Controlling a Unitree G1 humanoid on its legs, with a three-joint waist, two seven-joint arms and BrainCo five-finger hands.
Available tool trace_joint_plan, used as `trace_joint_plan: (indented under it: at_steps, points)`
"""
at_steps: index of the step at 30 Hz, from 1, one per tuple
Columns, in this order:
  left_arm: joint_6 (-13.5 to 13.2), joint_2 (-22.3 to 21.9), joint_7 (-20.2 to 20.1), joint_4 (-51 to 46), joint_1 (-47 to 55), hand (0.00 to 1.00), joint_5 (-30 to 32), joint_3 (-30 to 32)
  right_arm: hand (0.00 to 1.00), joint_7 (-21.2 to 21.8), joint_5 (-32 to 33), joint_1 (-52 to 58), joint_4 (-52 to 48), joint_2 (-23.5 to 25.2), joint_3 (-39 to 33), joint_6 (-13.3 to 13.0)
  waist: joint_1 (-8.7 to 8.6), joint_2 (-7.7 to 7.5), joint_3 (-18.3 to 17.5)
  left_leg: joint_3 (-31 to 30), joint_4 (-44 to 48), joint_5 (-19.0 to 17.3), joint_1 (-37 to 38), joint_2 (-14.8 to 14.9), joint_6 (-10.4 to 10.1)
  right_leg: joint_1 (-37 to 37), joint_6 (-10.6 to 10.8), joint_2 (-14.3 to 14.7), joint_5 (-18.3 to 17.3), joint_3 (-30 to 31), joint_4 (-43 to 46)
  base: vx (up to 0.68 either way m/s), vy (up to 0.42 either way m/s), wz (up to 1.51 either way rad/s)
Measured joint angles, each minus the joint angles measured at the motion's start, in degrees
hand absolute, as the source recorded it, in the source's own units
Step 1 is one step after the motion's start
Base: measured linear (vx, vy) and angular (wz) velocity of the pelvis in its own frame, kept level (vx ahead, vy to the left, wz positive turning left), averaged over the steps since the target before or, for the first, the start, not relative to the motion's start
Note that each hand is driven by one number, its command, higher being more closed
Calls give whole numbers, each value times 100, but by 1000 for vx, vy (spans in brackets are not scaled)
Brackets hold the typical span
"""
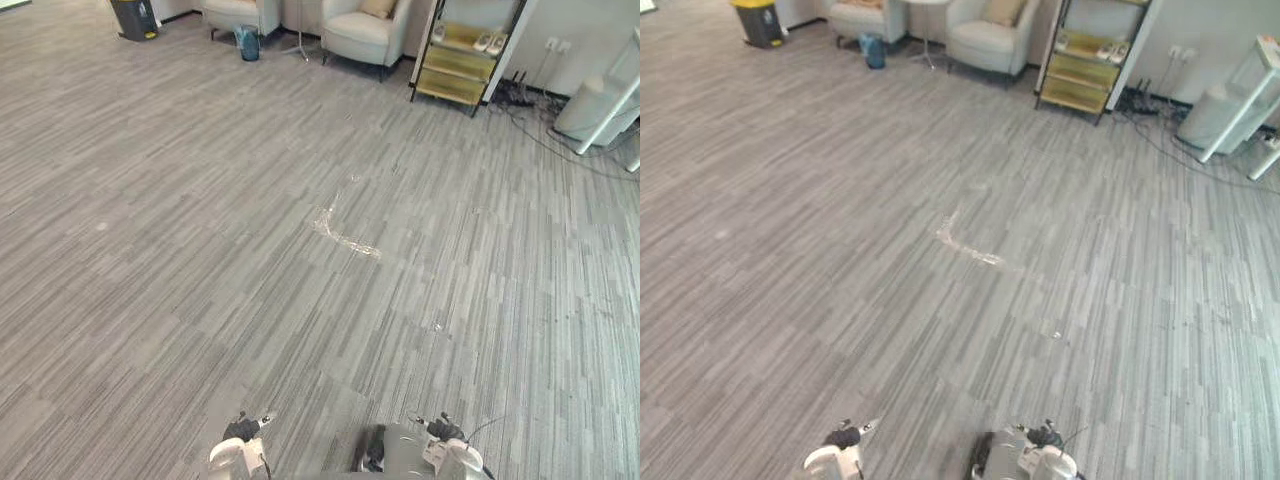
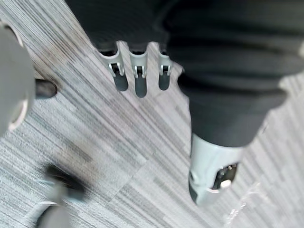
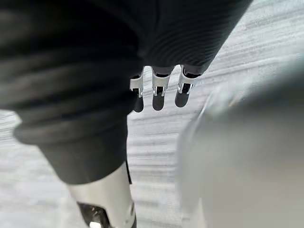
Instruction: Pick up cushions and gather them together orderly.
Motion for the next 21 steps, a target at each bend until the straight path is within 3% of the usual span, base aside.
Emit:
trace_joint_plan:
  at_steps: [1,2,3,4,5,6,7,8,9,11,13,14,15,16,17,19,20,21]
  points:
    - [2,-26,6,-1,25,0,15,52,0,1,-6,-14,-5,-22,-30,0,-1,52,7,-100,211,39,-56,50,-49,11,9,43,-105,13,51,519,-269,-52]
    - [6,-53,7,-7,101,0,48,81,0,4,-16,-5,-15,-48,-26,6,-23,176,29,-405,1188,143,-411,282,-150,151,7,205,-372,5,69,397,-241,-23]
    - [4,-52,6,-28,104,0,47,104,0,4,-2,10,-25,-30,-33,4,-21,193,42,-529,1749,270,-635,369,-209,232,24,287,-477,9,50,599,-334,-28]
    - [8,-47,11,-103,74,0,36,260,0,-14,-2,6,-90,-16,29,-1,-17,254,170,-1024,3709,1250,-1523,692,-409,673,-70,534,-633,80,-163,495,-228,-30]
    - [1,-53,10,-166,75,0,2,302,0,-51,23,-16,-113,-35,112,-6,37,300,218,-1164,4576,1214,-1959,788,-451,936,-172,684,-696,126,-286,498,-182,-45]
    - [-11,-16,9,-221,73,0,-23,293,0,-89,32,-28,-99,-18,166,2,97,255,260,-1195,5204,960,-2359,784,-399,1215,-236,762,-768,183,-389,488,-90,-56]
    - [-25,75,11,-299,77,0,-24,248,0,-138,73,-60,-92,68,326,6,159,112,329,-1104,5395,543,-2897,694,-198,1686,-270,790,-868,275,-632,566,-132,-51]
    - [-31,136,12,-415,75,0,-33,228,0,-158,192,-75,-94,95,419,10,173,-29,330,-885,4925,322,-3246,595,-74,1991,-239,790,-899,337,-924,552,-140,-40]
    - [-39,123,11,-464,78,0,-36,225,0,-167,218,-83,-103,113,458,6,200,-76,306,-773,4544,245,-3423,545,-11,2115,-212,797,-901,395,-1059,481,-103,-45]
    - [-55,34,37,-589,89,0,-27,247,0,-166,238,-174,-121,185,438,-1,348,-70,279,-680,2372,222,-3689,239,18,2572,-12,850,-987,709,-1470,523,-19,-61]
    - [-49,29,68,-587,88,0,-31,279,0,-166,238,-228,-121,220,447,-3,355,-64,263,-821,1185,459,-3682,62,-36,2831,137,873,-1094,884,-1642,576,103,-65]
    - [-42,21,95,-583,94,0,-30,290,0,-172,231,-231,-119,226,493,-1,412,-83,235,-927,702,1093,-3636,-40,-29,3097,261,876,-1256,1143,-1763,775,206,-90]
    - [-33,43,102,-580,91,0,-15,287,0,-180,228,-212,-115,244,495,2,474,-114,155,-931,706,1432,-3557,-75,5,3173,340,832,-1313,1314,-1761,813,213,-89]
    - [-26,157,117,-581,85,0,-11,282,0,-172,221,-167,-112,370,523,10,480,-357,-11,-771,817,1272,-3557,-207,250,3104,389,594,-1337,1496,-1642,563,142,-54]
    - [-21,186,118,-582,76,0,-10,270,0,-165,205,-128,-116,400,517,9,481,-434,-57,-662,874,1188,-3538,-230,293,3018,423,510,-1318,1554,-1470,529,146,-60]
    - [10,229,121,-556,79,0,-10,204,0,-150,165,-91,-107,445,492,21,587,-514,-81,-265,974,756,-3039,-280,383,2594,758,280,-1151,1823,-5,617,236,-82]
    - [24,249,118,-530,97,0,-15,53,0,-142,69,-85,-108,433,510,39,573,-473,-52,-161,847,522,-2533,-337,440,2022,1453,107,-645,1845,1557,671,268,-72]
    - [35,243,115,-505,76,0,-19,-56,0,-103,-30,-74,-103,427,545,39,507,-374,19,-175,721,295,-2016,-373,403,1570,1587,-49,-497,1728,2802,508,190,-41]
